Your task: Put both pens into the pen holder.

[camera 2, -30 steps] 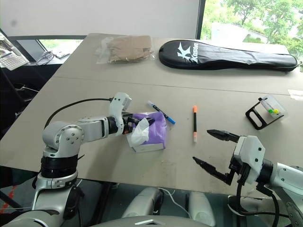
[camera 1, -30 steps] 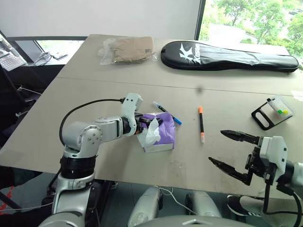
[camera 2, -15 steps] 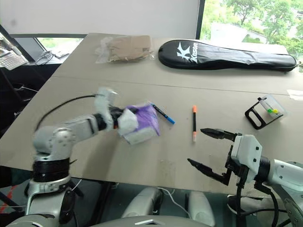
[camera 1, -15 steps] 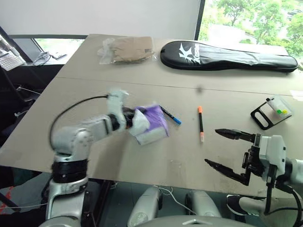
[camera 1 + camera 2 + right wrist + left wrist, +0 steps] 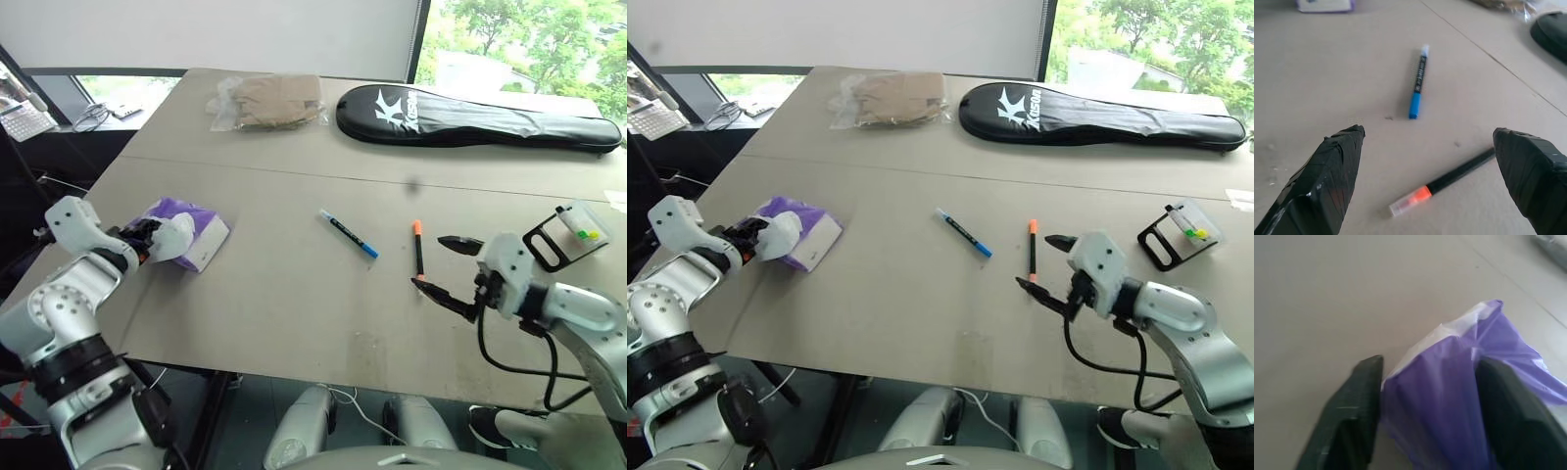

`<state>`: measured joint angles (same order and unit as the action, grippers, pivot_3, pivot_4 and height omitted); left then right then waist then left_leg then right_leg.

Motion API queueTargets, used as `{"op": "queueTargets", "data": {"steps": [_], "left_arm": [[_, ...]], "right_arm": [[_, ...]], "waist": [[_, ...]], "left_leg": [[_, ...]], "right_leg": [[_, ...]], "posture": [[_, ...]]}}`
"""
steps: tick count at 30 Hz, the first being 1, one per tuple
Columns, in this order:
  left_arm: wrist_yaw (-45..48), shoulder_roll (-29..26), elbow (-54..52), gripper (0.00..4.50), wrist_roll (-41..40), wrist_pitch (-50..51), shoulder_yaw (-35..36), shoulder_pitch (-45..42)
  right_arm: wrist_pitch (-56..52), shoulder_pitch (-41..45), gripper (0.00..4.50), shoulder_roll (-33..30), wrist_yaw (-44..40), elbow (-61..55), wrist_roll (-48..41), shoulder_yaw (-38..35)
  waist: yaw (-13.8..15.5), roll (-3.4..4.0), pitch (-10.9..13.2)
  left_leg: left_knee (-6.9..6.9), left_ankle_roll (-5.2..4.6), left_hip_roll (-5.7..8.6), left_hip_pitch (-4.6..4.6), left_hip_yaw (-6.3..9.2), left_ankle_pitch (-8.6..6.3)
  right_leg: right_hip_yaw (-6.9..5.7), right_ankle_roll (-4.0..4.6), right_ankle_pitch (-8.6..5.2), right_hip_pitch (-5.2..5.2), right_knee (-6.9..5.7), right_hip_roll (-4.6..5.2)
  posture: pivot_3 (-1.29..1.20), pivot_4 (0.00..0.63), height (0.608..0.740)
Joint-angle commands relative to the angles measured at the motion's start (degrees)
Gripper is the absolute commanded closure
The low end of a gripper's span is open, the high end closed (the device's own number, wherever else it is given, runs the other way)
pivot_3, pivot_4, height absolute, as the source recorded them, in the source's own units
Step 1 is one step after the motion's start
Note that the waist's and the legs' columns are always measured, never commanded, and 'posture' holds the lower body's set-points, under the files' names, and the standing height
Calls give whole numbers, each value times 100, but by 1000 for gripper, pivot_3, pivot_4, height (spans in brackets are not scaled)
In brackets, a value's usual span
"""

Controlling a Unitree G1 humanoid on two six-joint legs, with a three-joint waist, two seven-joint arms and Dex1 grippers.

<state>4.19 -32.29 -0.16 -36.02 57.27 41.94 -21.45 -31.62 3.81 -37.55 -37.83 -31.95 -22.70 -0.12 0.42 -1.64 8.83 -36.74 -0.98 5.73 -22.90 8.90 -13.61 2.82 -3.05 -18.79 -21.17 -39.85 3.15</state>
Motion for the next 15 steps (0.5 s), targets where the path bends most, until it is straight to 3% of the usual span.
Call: {"op": "queueTargets", "data": {"steps": [1,5,8,10,15], "left_arm": [[1175,-328,-1257,1043,-470,-427,-363,245],[2804,-955,-2660,1043,-1182,-401,-1048,955],[3499,-1404,-3345,1043,-1160,-597,-1777,1292],[3675,-1548,-3548,1043,-937,-840,-2137,1408],[3040,-1335,-2995,1043,-212,-1140,-2239,1615]], "right_arm": [[-1108,458,0,255,676,-12,-54,124],[-2294,1283,0,582,1339,368,137,345],[-3046,1995,0,694,1593,935,369,719],[-3239,2240,0,892,1757,1214,417,697],[-3642,2406,0,1090,1985,1344,565,753]], "waist": [[1,0,1],[3,7,8],[7,30,11],[-35,35,14],[-135,39,15]], "left_leg": [[0,3,0,-4,0,1],[2,4,1,-13,-8,2],[12,2,4,-5,-28,2],[27,2,-2,2,-33,2],[46,6,-7,-4,-40,5]], "right_leg": [[-2,3,2,-2,0,1],[8,8,4,-11,5,2],[23,9,4,-13,3,8],[26,11,4,-17,1,2],[33,15,5,-36,1,-3]], "posture": [[0,150,740],[0,150,740],[0,150,740],[0,150,740],[0,150,740]]}}
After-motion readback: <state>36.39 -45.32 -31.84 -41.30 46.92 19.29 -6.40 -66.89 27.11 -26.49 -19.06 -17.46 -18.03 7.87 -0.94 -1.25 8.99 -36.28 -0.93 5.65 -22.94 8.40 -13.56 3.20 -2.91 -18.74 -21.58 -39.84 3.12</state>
